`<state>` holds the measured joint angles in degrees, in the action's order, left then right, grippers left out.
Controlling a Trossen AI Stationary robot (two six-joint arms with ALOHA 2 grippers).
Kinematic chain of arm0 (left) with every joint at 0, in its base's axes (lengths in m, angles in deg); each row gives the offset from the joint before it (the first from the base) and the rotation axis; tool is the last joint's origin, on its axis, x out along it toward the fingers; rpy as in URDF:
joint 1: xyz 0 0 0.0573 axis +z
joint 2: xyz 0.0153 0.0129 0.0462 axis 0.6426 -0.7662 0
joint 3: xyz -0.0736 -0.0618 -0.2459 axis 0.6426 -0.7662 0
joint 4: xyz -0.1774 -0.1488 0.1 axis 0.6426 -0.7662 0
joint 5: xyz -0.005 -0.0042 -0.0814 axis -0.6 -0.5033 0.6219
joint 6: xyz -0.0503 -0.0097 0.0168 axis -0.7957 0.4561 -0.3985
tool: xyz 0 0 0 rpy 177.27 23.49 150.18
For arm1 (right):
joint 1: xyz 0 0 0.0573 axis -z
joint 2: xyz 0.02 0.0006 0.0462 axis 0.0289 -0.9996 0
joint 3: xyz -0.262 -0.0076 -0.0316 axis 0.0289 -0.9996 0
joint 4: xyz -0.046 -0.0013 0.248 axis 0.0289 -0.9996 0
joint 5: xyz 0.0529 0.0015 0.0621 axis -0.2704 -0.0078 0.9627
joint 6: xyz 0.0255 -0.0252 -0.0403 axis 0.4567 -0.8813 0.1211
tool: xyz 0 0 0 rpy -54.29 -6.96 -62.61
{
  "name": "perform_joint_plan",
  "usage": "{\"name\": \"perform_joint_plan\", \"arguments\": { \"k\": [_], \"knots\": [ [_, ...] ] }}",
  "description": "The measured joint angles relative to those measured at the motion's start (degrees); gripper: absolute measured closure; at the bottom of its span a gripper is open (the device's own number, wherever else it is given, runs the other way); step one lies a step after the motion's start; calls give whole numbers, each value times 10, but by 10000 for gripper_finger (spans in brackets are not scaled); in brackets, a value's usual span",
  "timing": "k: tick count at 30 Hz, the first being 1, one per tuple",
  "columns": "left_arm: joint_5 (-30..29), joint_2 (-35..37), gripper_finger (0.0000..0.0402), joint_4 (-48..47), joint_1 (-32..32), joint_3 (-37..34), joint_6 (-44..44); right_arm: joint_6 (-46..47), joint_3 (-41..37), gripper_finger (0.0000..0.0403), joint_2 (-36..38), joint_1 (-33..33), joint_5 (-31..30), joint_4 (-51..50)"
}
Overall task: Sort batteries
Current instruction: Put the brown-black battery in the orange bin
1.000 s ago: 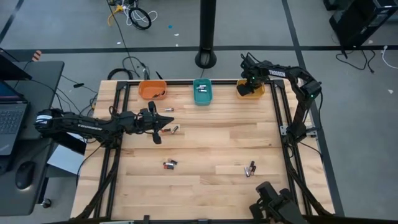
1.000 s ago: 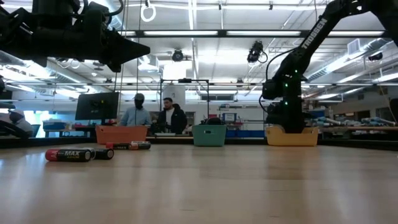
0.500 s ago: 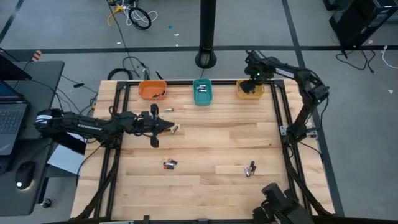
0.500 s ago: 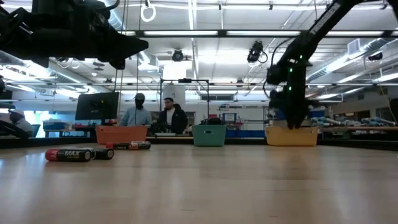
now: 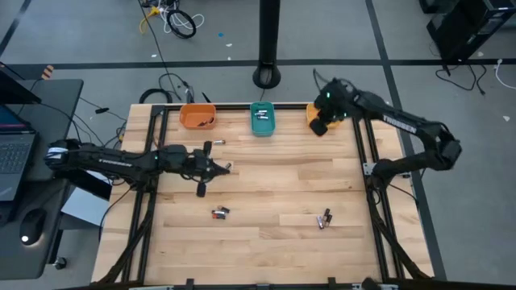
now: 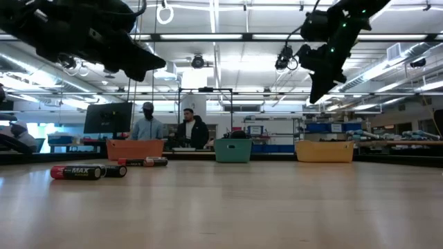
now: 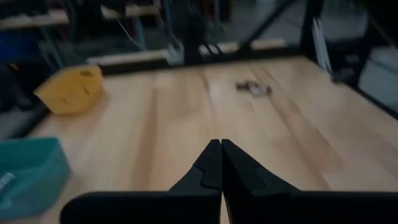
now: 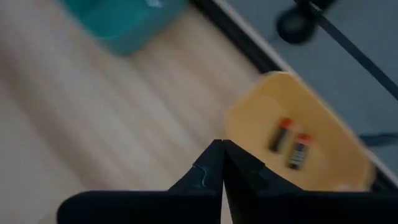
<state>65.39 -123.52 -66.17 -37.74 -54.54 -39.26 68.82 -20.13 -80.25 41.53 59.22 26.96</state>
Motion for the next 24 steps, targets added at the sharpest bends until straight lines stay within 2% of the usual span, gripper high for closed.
{"name": "perform_joint_plan", "arguments": {
  "k": [5,10,17,24],
  "knots": [
    [-10,0,397,-146,-42,56,-5,48,-81,395,41,-104,0,83],
    [-13,-5,397,-244,-78,81,-57,106,-142,386,53,-206,-7,170],
    [-14,-78,397,-263,-116,82,-101,155,-169,393,47,-315,-65,242],
    [-8,-155,374,-254,-121,82,-101,166,-169,386,38,-363,-83,265]
  ]
}}
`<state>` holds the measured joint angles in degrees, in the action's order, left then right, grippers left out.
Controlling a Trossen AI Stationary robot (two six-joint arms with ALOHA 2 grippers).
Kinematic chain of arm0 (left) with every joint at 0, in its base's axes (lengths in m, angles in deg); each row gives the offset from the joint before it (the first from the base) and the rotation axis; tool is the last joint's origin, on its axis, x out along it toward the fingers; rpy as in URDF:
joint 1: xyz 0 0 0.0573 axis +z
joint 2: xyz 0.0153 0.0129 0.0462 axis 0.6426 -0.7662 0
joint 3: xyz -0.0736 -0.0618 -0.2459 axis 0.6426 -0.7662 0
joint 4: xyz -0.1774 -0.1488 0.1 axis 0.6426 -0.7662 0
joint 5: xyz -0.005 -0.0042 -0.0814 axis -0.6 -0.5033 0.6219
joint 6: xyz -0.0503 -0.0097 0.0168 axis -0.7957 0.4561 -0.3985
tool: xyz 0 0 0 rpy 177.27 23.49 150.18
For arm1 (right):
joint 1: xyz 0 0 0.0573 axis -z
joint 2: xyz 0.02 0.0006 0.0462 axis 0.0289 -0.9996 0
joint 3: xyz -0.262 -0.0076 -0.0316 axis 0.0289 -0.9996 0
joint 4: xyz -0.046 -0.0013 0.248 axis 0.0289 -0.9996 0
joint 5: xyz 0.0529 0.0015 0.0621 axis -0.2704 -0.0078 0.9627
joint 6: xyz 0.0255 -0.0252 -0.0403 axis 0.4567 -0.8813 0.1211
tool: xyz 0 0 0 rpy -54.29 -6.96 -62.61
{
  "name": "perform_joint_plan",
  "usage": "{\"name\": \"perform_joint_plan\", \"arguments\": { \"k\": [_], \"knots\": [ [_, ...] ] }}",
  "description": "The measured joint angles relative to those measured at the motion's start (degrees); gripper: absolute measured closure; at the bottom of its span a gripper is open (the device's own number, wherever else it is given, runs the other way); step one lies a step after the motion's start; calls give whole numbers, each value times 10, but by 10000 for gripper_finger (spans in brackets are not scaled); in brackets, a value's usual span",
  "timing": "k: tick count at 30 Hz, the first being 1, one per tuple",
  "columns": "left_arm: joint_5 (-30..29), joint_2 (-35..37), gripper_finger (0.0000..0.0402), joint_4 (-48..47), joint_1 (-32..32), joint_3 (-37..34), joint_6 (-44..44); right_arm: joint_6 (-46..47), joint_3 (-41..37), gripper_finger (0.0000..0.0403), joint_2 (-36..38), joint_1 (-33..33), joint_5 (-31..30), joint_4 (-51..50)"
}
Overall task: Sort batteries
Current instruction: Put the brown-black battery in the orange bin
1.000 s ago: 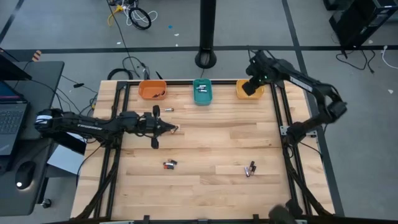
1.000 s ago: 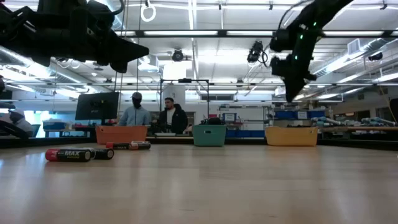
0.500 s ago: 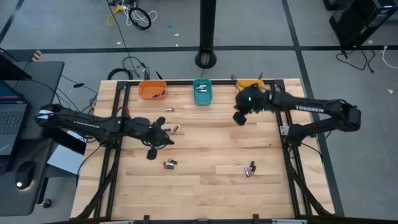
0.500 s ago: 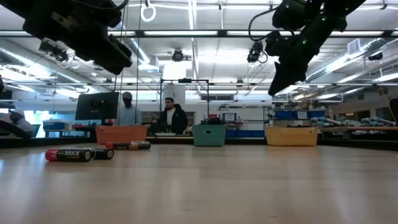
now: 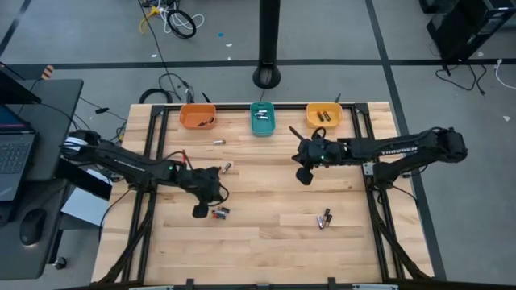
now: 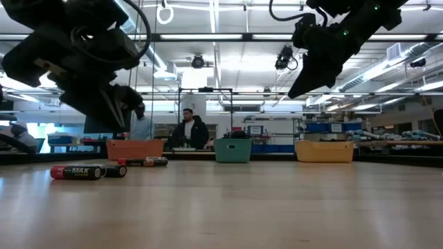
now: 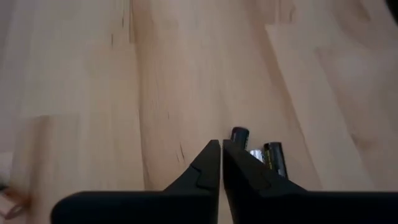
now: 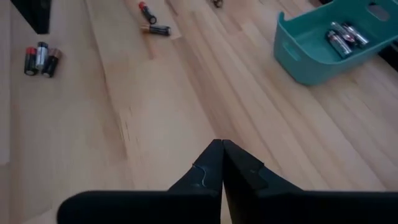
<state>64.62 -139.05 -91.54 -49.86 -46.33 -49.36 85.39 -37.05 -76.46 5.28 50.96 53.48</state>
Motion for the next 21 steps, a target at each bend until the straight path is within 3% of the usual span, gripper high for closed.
{"name": "perform_joint_plan", "arguments": {
  "k": [13,21],
  "knots": [
    [34,-64,282,6,0,0,0,0,0,388,-6,-6,-2,4],
    [35,-94,269,11,0,0,1,0,0,386,-6,-6,-2,4]
  ]
}}
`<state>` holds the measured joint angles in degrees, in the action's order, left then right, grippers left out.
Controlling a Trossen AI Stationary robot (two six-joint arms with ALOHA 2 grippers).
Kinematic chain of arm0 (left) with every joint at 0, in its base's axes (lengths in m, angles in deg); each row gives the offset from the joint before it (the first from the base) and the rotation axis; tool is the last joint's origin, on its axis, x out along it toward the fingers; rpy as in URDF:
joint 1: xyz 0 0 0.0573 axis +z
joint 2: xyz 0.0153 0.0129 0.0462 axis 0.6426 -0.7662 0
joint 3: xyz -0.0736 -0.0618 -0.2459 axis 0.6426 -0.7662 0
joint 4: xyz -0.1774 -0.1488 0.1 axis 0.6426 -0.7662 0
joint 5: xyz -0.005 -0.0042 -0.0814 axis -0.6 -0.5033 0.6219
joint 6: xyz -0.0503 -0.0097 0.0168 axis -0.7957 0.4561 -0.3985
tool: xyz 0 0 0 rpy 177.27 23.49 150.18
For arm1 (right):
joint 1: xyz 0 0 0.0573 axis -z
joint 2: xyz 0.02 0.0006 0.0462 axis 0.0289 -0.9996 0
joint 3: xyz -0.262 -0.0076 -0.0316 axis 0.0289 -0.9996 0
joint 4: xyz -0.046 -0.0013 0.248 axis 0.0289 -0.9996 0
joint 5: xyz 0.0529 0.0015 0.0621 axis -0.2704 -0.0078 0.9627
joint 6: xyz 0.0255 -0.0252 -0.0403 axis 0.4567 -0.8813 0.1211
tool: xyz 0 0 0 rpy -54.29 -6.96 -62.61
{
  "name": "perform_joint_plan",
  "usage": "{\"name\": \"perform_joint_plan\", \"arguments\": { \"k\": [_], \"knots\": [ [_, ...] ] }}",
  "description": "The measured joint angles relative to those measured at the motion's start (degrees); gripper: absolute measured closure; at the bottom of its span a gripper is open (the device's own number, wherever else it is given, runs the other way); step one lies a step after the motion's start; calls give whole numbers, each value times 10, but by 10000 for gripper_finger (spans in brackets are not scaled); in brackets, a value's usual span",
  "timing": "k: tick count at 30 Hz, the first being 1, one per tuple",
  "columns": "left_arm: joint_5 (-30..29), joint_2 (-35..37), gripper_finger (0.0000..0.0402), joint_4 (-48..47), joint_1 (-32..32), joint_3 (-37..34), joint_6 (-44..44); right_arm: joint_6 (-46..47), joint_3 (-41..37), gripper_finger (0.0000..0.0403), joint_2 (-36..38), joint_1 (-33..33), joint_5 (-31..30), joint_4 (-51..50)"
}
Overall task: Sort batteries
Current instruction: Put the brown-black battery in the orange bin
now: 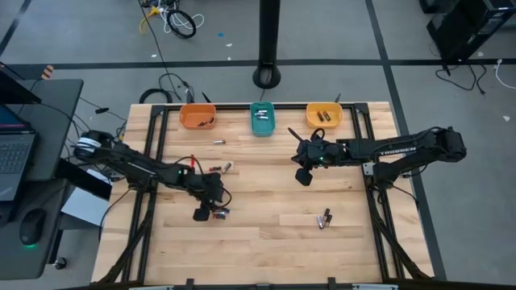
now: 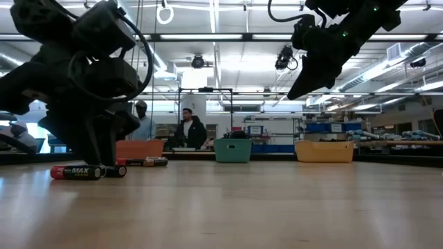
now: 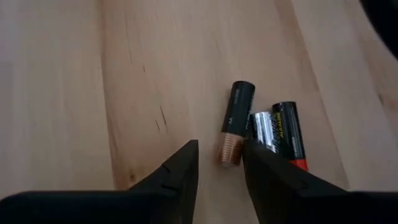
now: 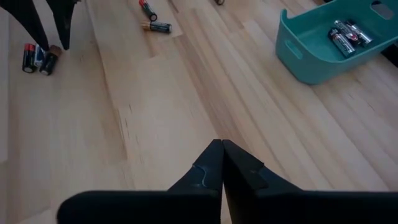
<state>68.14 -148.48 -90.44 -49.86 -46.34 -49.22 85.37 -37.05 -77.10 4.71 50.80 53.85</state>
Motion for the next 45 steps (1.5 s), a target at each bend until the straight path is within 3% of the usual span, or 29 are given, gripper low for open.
{"name": "perform_joint_plan", "arguments": {
  "k": [25,45],
  "knots": [
    [-12,-3,269,27,-12,0,75,-5,0,385,0,0,0,0],
    [-31,-3,284,27,-20,0,76,-6,0,389,0,0,-9,0]
  ]
}}
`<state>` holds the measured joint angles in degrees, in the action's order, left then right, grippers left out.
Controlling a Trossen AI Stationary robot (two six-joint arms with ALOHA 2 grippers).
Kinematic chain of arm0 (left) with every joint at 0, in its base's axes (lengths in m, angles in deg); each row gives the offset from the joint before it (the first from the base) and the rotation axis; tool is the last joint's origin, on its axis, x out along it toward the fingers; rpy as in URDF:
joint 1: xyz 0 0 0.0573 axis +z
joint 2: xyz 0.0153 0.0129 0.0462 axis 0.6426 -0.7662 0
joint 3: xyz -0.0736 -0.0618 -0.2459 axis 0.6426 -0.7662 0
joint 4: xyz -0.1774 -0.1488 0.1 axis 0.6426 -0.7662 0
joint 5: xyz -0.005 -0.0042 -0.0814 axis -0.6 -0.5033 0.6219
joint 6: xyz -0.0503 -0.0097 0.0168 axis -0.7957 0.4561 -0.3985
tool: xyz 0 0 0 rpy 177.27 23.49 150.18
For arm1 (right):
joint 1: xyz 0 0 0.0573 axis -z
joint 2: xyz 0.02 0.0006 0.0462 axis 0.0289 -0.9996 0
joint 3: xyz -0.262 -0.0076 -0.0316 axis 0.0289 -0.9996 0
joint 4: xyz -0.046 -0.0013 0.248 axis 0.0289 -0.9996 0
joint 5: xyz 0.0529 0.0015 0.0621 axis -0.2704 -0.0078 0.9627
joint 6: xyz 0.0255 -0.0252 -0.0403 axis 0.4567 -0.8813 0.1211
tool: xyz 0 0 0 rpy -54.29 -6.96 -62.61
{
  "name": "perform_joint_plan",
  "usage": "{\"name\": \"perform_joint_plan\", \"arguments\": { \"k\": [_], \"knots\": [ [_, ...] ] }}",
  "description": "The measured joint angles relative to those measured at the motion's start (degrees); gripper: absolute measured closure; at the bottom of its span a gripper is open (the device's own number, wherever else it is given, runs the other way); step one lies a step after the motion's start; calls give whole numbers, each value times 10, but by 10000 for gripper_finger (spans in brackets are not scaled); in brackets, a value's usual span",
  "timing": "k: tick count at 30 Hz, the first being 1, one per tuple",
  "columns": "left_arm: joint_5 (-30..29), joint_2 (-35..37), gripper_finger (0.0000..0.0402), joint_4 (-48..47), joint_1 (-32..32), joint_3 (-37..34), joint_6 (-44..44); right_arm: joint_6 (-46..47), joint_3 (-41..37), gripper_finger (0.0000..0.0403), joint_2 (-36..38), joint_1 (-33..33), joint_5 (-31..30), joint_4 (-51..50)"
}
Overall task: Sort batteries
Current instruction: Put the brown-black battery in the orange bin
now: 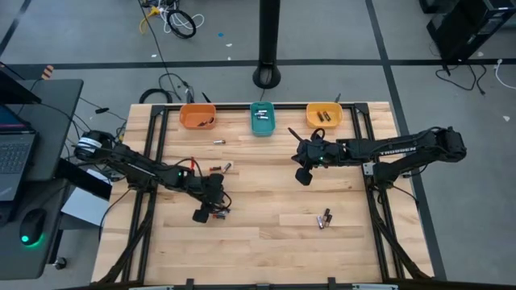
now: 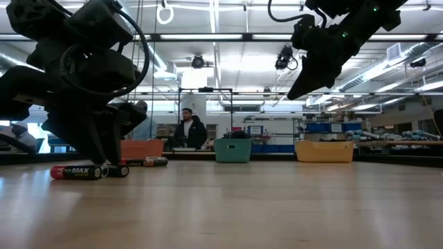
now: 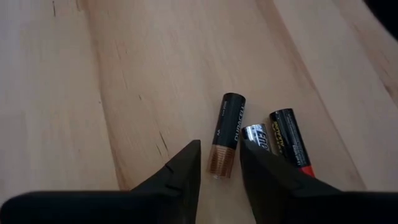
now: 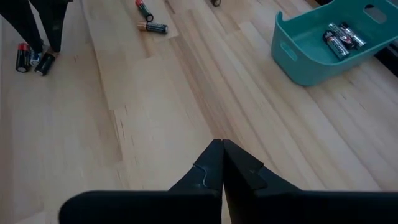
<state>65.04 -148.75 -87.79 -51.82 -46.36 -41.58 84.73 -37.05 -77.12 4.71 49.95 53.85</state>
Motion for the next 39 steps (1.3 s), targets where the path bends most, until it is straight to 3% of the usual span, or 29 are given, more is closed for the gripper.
{"name": "perform_joint_plan", "arguments": {
  "k": [20,33,39],
  "knots": [
    [2,-2,304,-4,1,0,13,0,0,389,0,0,0,0],
    [3,-3,267,-4,1,0,17,-4,0,389,0,0,0,0],
    [-5,-35,265,13,1,0,28,-4,0,388,0,0,0,0]
  ]
}}
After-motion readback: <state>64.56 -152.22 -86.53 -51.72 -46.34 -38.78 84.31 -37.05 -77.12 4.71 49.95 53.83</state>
